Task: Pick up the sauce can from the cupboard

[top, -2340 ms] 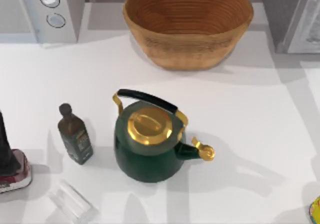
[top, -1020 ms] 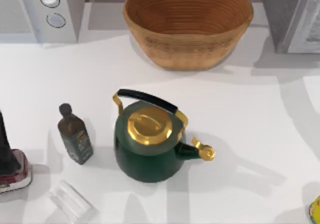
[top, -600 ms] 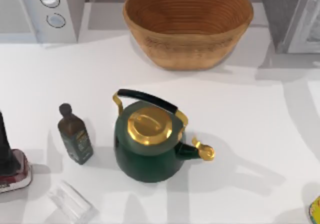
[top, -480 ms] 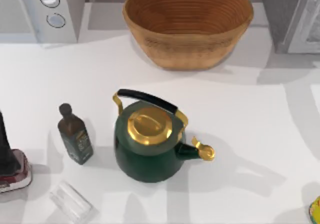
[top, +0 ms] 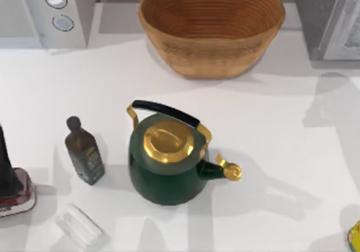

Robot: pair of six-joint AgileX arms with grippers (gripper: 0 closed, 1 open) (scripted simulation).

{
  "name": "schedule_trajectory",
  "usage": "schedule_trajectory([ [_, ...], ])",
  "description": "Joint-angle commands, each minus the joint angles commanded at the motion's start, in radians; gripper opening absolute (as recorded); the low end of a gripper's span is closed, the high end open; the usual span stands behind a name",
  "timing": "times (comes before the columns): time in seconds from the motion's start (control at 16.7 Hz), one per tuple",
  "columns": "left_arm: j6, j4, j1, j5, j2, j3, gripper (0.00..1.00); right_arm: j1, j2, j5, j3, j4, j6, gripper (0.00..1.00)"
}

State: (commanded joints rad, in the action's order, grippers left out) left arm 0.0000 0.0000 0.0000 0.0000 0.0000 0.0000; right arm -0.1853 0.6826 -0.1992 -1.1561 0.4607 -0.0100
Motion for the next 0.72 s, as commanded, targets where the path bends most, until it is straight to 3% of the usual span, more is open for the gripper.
schedule_trajectory([
  [0.48,0.000,0.000,0.000,0.000,0.000,0.000,1.00,0.114,-0.431,0.132,0.764,-0.289,0.003,0.00],
  [0.72,0.000,0.000,0.000,0.000,0.000,0.000,1.00,0.157,-0.597,0.182,1.041,-0.401,0.009,0.00],
])
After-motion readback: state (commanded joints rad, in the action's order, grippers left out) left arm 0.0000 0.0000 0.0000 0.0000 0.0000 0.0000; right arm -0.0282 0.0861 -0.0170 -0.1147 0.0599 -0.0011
